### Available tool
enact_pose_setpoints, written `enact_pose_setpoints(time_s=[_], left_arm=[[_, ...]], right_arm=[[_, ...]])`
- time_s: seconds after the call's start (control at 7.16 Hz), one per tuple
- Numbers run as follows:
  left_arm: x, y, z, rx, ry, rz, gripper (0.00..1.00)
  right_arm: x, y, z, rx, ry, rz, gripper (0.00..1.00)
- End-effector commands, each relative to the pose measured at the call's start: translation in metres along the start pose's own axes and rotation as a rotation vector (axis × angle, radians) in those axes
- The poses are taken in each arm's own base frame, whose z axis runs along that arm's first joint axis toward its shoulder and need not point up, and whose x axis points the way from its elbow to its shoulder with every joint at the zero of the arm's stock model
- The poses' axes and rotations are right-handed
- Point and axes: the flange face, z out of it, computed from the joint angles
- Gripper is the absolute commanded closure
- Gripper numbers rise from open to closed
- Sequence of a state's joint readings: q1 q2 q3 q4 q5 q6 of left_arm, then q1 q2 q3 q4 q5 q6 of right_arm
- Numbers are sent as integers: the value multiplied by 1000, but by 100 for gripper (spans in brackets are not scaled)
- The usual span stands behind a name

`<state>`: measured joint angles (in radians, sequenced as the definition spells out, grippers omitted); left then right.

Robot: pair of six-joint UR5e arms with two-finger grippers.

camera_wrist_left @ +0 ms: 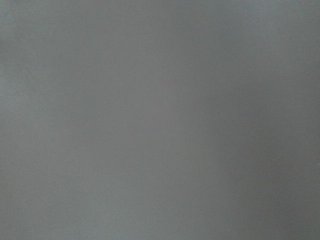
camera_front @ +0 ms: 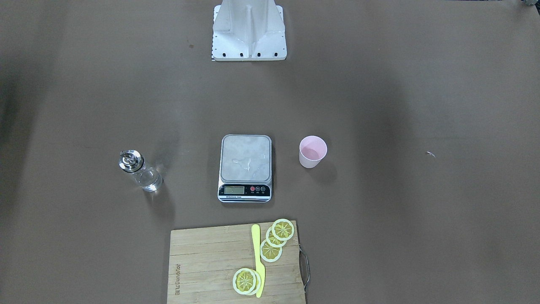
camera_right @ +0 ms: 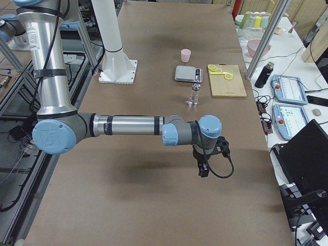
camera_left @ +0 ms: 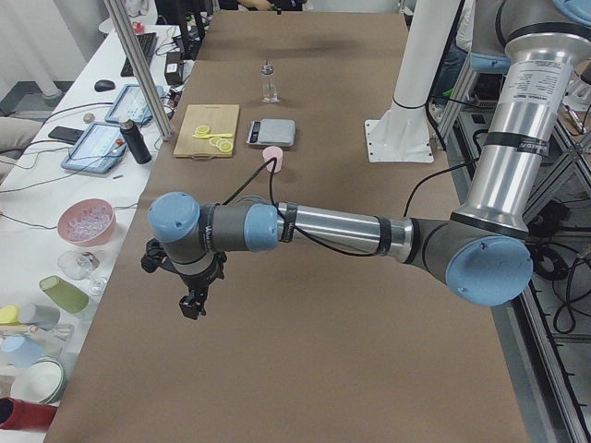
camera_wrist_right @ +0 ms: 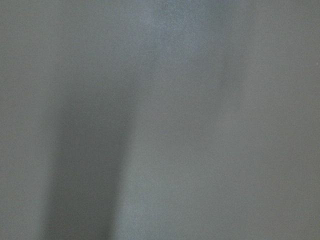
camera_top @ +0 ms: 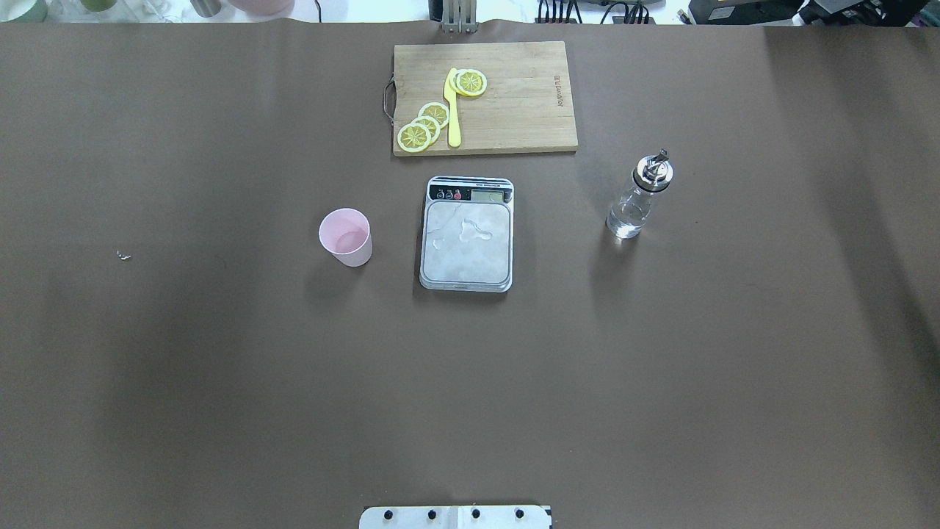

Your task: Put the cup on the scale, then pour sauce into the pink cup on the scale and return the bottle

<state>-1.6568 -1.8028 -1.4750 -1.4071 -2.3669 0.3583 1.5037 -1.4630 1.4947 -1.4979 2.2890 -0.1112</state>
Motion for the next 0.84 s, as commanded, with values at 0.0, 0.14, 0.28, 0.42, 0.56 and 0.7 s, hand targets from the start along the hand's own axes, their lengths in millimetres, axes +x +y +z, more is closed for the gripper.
enact_pose_setpoints(time_s=[0.0,0.14,0.28,0.42,0.56,0.7], left_arm=[[-1,7,4,-6,1,-17,1],[1,3,0,2,-2,-10,1],[10,-3,-10,24,-14,14,1],[28,-14,-16,37,-15,48,1],[76,-37,2,14,-1,98,1],[117,-52,4,17,6,16,0]], right_arm=[[-1,1,0,0,-3,-12,0],[0,2,0,0,-3,-11,0],[0,2,0,0,-3,-11,0],[1,5,2,-4,-5,-8,0],[4,13,3,-7,-6,-1,0],[4,18,4,-9,-7,1,0]])
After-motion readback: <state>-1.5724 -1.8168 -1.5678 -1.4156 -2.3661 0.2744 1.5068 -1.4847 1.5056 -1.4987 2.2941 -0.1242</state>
